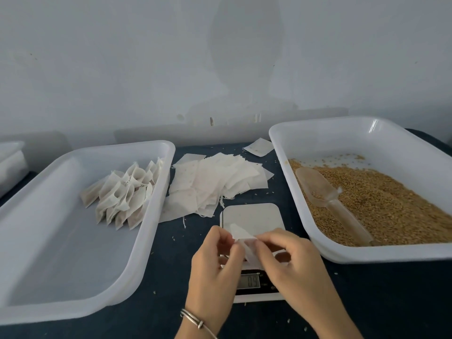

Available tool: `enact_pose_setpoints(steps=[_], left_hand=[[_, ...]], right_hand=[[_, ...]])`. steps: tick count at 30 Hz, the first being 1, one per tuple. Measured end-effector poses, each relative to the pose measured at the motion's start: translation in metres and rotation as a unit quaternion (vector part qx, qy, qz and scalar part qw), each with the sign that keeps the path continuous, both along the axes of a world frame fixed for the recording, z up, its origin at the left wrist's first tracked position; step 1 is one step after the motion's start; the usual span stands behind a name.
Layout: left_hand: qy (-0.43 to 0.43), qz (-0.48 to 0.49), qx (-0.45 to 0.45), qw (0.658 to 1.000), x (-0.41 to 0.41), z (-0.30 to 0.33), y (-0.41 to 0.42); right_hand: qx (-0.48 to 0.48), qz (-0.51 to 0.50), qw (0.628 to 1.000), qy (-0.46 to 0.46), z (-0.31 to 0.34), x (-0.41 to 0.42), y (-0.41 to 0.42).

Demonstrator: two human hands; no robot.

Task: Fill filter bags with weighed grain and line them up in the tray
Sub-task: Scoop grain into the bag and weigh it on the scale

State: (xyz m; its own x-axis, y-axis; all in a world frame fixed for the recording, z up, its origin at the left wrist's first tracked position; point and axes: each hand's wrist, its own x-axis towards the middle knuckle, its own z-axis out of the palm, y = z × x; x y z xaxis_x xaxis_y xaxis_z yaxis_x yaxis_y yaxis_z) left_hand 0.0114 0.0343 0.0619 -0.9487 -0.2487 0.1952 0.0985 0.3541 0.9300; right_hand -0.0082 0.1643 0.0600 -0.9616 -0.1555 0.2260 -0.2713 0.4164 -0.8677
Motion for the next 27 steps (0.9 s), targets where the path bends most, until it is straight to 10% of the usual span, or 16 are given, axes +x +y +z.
enact_pose_setpoints(steps=[20, 27], left_hand=[[0.090, -0.032, -0.200, 0.975, 0.000, -0.001, 0.002], [0.070, -0.108, -0.368, 0.921, -0.010, -0.006, -0.008]], right_hand=[[0.252, 0.011, 0.961, 0.114, 0.006, 0.002, -0.001], [0.075, 0.052, 0.994, -0.055, 0.014, -0.011, 0.003]])
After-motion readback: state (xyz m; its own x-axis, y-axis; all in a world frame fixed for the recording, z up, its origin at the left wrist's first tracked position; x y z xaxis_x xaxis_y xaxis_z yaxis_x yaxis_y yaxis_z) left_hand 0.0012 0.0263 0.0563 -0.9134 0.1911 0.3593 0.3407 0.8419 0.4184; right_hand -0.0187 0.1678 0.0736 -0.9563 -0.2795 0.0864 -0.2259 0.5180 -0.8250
